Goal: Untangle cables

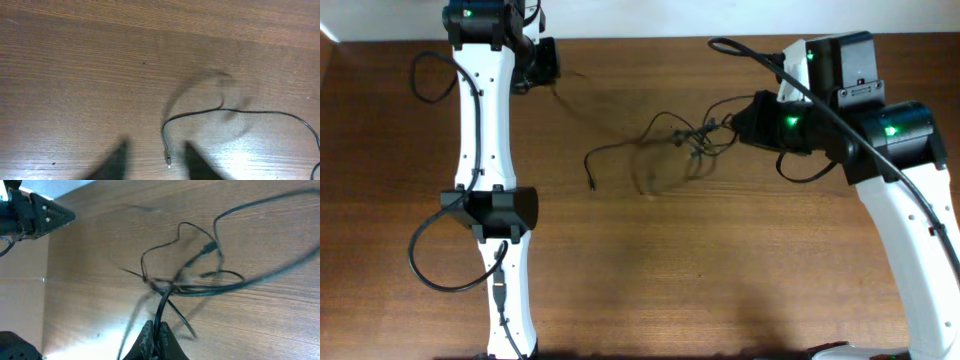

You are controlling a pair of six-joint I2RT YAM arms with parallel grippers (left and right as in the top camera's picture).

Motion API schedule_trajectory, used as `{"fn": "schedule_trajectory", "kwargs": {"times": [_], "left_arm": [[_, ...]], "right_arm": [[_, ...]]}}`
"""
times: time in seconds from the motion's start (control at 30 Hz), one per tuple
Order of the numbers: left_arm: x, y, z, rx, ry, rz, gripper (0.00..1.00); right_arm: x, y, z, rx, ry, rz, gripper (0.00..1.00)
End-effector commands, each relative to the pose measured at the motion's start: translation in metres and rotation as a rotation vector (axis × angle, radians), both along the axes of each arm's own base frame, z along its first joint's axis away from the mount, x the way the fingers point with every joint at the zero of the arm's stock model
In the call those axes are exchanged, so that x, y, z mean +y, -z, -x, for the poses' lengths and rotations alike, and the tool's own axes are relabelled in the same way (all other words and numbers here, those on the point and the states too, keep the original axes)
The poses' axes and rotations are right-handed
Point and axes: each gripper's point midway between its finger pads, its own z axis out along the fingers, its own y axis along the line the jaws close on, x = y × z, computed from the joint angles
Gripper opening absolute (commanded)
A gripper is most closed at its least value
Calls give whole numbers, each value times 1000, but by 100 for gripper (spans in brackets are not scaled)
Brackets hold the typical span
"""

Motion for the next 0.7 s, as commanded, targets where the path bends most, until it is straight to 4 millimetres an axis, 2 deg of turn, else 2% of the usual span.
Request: {"fn": "schedule_trajectory", "kwargs": {"times": [0.0,0.07,0.13,0.17,0.2,0.27,0.33,0.37,0.43,0.53,0.63,0.67], "left_arm": [[6,-1,0,-8,34,-28,81],[-14,-24,2,-74,139,58,76],[-33,-73,11,-209,250,132,75],[-41,-88,16,-249,294,162,75],[-50,-102,22,-286,348,196,75],[-64,-113,31,-305,408,266,75],[-92,-117,41,-300,509,382,75],[-113,-119,49,-308,611,440,75],[-135,-113,57,-285,677,463,73],[-183,-85,75,-177,784,488,64],[-227,-57,96,-65,861,542,63],[-237,-53,101,-54,883,554,62]], "right_arm": [[5,-6,6,-9,-32,-19,4],[5,-5,7,-5,-32,-18,4],[5,-5,7,-3,-32,-18,4],[5,-5,8,-2,-32,-18,4],[5,-4,8,2,-32,-17,4],[5,-3,9,8,-32,-15,4],[5,-2,10,14,-33,-14,4],[5,-2,11,17,-33,-13,4],[5,0,10,22,-33,-12,4],[7,7,6,49,-33,-20,4],[6,11,3,69,-8,-19,4],[6,12,2,74,3,-26,4]]}}
